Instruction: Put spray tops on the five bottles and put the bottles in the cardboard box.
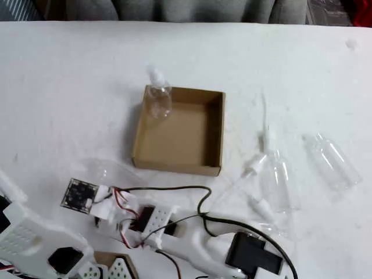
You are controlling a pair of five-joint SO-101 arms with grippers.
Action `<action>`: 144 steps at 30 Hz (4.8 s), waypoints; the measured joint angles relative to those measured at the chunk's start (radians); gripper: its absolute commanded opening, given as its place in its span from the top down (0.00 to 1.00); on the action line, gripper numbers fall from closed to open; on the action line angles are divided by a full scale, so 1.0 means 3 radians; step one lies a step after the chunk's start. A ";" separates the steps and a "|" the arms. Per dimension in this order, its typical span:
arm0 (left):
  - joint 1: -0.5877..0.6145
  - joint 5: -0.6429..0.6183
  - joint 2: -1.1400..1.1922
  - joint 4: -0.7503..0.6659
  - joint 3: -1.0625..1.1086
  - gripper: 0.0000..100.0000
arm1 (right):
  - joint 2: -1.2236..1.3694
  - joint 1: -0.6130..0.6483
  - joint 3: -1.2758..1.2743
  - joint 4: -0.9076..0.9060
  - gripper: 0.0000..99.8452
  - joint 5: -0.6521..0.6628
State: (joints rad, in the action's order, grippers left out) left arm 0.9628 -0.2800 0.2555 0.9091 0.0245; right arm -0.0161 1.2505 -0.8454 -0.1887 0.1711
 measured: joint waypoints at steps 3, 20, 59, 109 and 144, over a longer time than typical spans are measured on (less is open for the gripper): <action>0.0000 0.0000 0.0000 0.0000 0.0000 0.98 | 0.0061 0.0000 0.0128 -0.0235 0.83 0.0000; 0.0000 0.0000 0.0000 0.0000 0.0000 0.98 | 0.0537 -0.0015 0.0864 -0.1038 0.98 0.0000; -0.1857 0.0261 -0.2394 0.1775 0.2005 0.98 | -0.3498 -0.3028 -0.0430 -0.3948 0.98 0.1437; -0.2619 -0.0312 -0.1202 0.1151 0.2470 0.68 | -0.3529 -0.3156 -0.0757 -0.3749 0.98 0.1509; -0.2440 0.1135 -0.1606 0.0578 0.2598 0.71 | -0.3534 -0.4572 -0.1360 -0.3053 0.98 0.1718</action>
State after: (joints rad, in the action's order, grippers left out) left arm 0.2309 0.0606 -0.2263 1.0825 0.8040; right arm -1.0764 -0.1212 -1.2536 -1.1047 0.6866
